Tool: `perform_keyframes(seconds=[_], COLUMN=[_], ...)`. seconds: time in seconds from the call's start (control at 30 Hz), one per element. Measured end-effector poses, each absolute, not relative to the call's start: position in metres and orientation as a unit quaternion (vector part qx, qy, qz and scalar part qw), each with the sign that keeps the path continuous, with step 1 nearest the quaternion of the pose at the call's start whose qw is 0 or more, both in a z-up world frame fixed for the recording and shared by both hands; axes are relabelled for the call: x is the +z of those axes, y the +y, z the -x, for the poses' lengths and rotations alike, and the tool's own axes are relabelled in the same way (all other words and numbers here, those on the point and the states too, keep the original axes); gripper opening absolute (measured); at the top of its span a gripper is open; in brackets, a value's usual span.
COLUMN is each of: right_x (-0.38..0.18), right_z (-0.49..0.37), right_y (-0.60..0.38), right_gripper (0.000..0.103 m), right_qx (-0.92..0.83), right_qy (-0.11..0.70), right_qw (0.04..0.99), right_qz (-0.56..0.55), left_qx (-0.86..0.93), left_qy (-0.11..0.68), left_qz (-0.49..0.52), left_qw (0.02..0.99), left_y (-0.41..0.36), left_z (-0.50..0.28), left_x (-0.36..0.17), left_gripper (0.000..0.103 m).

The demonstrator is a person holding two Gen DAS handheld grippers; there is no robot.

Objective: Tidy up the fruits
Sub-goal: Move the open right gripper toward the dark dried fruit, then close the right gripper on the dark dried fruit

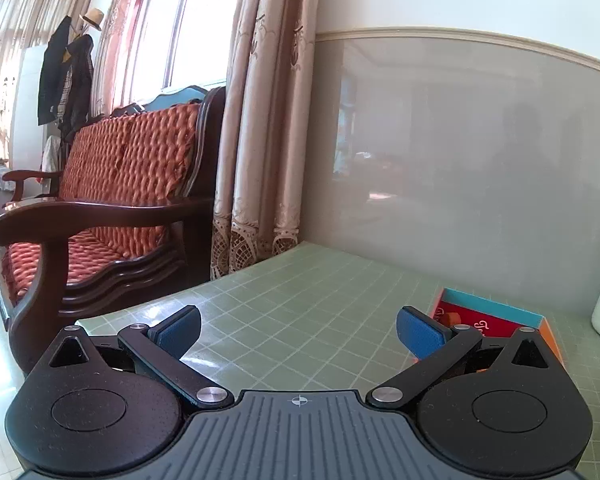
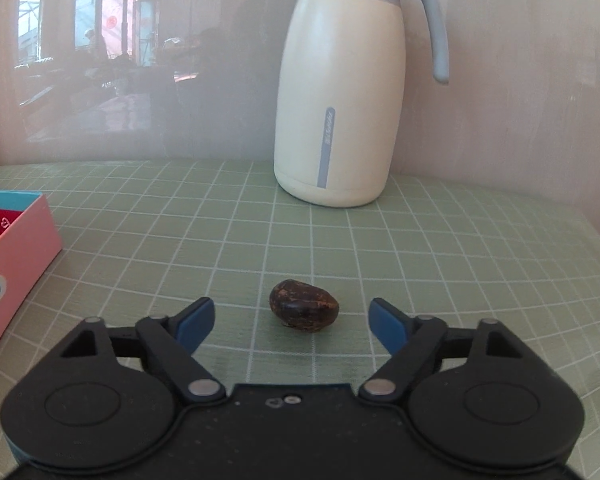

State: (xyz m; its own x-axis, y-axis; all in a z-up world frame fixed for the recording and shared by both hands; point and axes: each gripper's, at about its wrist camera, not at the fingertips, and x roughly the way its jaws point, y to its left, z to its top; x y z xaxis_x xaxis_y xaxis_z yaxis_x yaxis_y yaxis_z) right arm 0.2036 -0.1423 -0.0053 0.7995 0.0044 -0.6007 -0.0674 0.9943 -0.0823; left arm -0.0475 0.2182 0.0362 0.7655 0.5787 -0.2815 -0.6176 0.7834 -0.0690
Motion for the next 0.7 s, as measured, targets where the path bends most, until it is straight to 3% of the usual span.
perform_keyframes(seconds=[0.1, 0.3, 0.7], right_x=[-0.01, -0.011, -0.013], right_z=[-0.211, -0.218, -0.216], right_y=[-0.146, -0.153, -0.157], right_gripper=[0.073, 0.042, 0.043], right_qx=[0.025, 0.027, 0.025], right_qy=[0.329, 0.34, 0.347], right_qw=[0.943, 0.94, 0.938], right_qz=[0.038, 0.011, -0.001], left_qx=[0.321, 0.321, 0.321], left_qy=[0.126, 0.133, 0.139], left_qz=[0.08, 0.081, 0.078], left_qw=[0.935, 0.934, 0.934], left_y=[0.22, 0.221, 0.218], left_z=[0.046, 0.043, 0.039], left_x=[0.035, 0.034, 0.033], left_gripper=[0.103, 0.103, 0.103])
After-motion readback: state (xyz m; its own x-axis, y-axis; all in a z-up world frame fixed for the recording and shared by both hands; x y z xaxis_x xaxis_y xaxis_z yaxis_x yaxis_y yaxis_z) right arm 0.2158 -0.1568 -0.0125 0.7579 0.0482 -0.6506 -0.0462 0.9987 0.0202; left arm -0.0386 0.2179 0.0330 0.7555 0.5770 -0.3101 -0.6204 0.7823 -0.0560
